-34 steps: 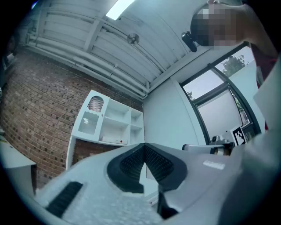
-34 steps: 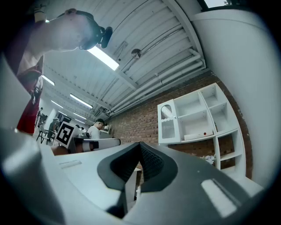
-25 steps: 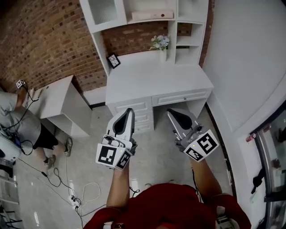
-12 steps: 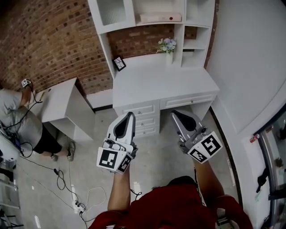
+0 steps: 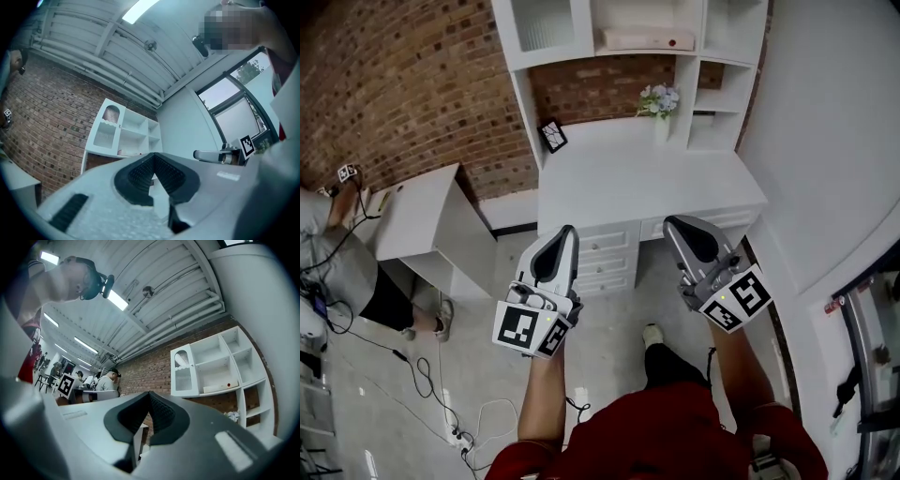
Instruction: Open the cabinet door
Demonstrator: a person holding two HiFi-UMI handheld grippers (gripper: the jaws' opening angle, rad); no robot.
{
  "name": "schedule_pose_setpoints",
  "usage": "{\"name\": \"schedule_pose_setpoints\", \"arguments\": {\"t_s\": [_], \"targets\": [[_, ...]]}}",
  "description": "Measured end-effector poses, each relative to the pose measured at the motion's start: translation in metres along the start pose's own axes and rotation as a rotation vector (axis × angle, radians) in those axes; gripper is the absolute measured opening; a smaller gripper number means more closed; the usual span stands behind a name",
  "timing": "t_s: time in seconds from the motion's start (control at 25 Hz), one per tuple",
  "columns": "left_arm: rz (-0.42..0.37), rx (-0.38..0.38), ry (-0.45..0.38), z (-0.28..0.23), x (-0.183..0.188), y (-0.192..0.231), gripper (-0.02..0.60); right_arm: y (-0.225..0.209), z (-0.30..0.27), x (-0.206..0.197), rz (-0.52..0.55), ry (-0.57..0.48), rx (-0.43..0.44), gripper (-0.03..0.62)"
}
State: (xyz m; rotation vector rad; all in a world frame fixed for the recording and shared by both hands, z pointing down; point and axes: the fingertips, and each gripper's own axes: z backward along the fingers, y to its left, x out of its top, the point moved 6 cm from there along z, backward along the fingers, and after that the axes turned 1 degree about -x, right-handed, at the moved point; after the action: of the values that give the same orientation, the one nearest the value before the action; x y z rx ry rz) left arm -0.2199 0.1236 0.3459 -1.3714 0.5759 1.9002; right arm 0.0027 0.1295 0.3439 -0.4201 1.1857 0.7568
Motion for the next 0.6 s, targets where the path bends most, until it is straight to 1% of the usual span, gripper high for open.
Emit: {"name": "schedule_pose_setpoints", "arguments": {"t_s": [0.12, 0.24, 0.4, 0.6], "targets": [[0.011, 0.007, -0.005, -0.026, -0.01, 0.016, 0.002, -0.031, -0.017, -0.01, -0.002, -0.023, 0.014, 0.012], [-0.01, 0.018, 0.007, -0.068, -0.025, 0.035, 0.002, -0.075, -0.04, -0.023, -0.003, -0.048, 0.041, 0.011], [-0.027, 0.047, 0.015, -0.138, -0.045, 0.065, 0.002, -0.147, -0.073, -0.037, 0.001, -0.064, 0.076, 0.012], [-0.054, 0.072, -0.001, -0.237, -0.053, 0.103, 0.002, -0.246, -0.121, -0.046, 0.006, -0.081, 0.116, 0.012]]}}
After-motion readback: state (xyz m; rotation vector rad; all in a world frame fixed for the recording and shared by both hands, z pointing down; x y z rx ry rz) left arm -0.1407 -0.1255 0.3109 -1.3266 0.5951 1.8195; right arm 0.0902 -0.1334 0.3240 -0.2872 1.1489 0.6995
